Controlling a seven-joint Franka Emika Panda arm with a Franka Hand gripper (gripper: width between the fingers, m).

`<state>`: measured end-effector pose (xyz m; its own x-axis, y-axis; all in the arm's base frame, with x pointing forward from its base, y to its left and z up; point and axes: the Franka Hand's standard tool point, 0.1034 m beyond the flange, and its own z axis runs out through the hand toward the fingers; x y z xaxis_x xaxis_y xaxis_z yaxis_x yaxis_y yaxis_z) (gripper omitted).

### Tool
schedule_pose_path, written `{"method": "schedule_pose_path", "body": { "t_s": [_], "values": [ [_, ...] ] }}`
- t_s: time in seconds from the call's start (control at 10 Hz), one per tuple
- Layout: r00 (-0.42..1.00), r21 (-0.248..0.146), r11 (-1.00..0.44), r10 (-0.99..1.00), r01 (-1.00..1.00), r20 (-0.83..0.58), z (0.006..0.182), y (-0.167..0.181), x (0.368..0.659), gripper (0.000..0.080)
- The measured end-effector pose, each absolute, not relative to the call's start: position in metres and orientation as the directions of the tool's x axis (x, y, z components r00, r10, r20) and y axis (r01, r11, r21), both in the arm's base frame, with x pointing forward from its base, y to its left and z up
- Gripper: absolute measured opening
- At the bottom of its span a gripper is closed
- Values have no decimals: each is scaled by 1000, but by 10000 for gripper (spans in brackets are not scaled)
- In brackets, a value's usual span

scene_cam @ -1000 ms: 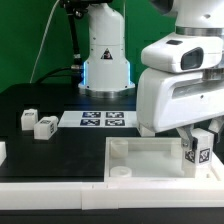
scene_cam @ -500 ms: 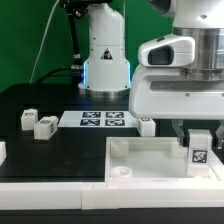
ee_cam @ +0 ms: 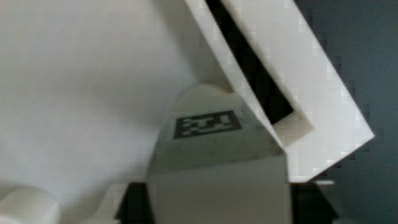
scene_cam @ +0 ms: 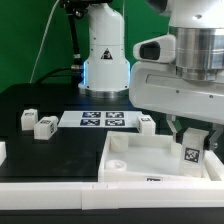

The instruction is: Assemble one leg

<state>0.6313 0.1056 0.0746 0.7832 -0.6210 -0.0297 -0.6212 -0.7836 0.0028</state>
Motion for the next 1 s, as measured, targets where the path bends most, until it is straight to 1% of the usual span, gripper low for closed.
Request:
{"method": "schedule_pose_path", "body": {
  "t_s": [0.1, 0.2, 0.3, 0.4, 0.5, 0.6, 1.0],
  "values": [
    [757, 10, -758, -652, -652, -28, 75, 103, 631, 313],
    [668, 9, -669, -743, -744, -33, 74, 105, 631, 313],
    [601, 9, -601, -799, -799, -38, 74, 107, 630, 527],
    [609, 9, -610, -792, -792, -38, 74, 107, 630, 527],
    [610, 9, -610, -792, -792, -38, 73, 108, 630, 624],
    [610, 10, -610, -792, -792, -38, 73, 108, 630, 642],
    [610, 10, -610, -792, -792, -38, 73, 108, 630, 649]
  ]
}}
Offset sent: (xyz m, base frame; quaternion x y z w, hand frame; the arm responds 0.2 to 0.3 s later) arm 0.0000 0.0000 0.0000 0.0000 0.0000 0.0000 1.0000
